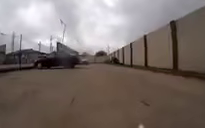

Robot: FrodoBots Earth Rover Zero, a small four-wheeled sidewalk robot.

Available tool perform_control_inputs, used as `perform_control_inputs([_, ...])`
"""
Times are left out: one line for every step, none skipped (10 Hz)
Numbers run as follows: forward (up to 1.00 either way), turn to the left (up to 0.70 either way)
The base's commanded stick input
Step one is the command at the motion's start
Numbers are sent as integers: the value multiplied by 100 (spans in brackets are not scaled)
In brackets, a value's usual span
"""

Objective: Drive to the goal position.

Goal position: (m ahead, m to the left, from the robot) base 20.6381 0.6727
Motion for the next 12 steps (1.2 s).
perform_control_inputs([50,0])
perform_control_inputs([50,0])
perform_control_inputs([50,0])
perform_control_inputs([50,0])
perform_control_inputs([50,0])
perform_control_inputs([50,0])
perform_control_inputs([50,0])
perform_control_inputs([50,0])
perform_control_inputs([50,0])
perform_control_inputs([50,0])
perform_control_inputs([50,0])
perform_control_inputs([50,0])
